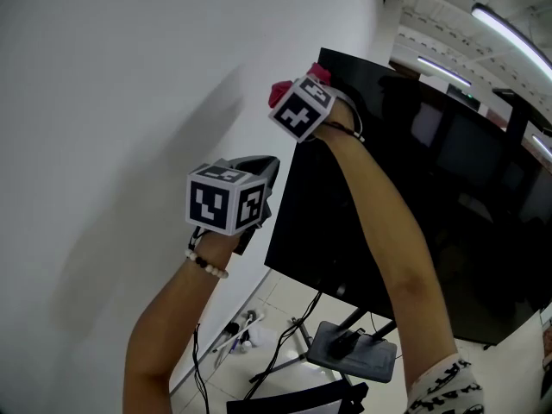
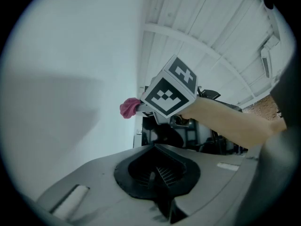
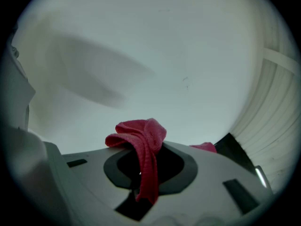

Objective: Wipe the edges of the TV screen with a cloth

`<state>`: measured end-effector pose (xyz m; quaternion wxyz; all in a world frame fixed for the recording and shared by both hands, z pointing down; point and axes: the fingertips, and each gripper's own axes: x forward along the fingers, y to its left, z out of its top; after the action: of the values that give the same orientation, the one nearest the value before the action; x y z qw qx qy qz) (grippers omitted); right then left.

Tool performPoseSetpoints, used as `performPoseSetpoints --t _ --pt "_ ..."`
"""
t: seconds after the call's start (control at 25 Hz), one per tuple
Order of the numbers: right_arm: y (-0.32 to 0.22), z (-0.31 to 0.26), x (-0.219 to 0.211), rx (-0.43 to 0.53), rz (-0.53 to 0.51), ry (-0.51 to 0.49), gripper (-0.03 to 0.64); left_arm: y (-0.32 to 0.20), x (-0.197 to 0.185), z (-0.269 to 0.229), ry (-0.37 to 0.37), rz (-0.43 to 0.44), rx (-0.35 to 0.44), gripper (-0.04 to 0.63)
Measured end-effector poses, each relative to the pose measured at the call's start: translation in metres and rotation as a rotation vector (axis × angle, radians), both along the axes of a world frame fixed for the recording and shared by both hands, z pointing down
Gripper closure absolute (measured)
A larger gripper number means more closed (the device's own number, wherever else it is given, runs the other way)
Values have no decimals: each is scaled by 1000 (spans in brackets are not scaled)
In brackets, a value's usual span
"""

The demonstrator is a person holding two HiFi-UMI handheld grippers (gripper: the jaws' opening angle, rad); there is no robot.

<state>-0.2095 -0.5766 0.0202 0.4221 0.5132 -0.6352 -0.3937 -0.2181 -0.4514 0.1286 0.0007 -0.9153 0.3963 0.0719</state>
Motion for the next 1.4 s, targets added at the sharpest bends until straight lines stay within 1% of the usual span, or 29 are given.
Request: performPoseSetpoints --t 0.16,0.4,0.48,0.6,0.76,0.92,1.04,1.2,1.32,1.4 --pt "0 27 3 -25 -7 -26 541 0 1 20 -18 -7 -26 598" --pt "3 78 2 -41 -56 -149 541 -9 -7 68 -99 -116 -70 598" --pt "3 97 3 -36 -69 -178 541 -9 -7 84 -114 -133 -87 598" --pt "4 128 7 -29 -73 -204 541 -4 -8 99 -107 -121 -106 598" --pt "1 169 9 -31 -64 -211 541 1 -12 119 -84 -109 -120 597" --pt "-1 203 9 -42 -66 -251 541 -3 -14 155 -90 -112 -176 597" --pt "0 233 10 -80 -64 -317 541 -4 -18 186 -99 -133 -210 597" --pt "6 281 10 -181 -60 -461 541 -5 -25 232 -150 -198 -238 597" --pt "6 317 12 -239 -38 -553 541 -3 -27 259 -129 -214 -278 597" --pt "5 341 13 -260 -19 -616 541 0 -28 276 -127 -216 -311 597"
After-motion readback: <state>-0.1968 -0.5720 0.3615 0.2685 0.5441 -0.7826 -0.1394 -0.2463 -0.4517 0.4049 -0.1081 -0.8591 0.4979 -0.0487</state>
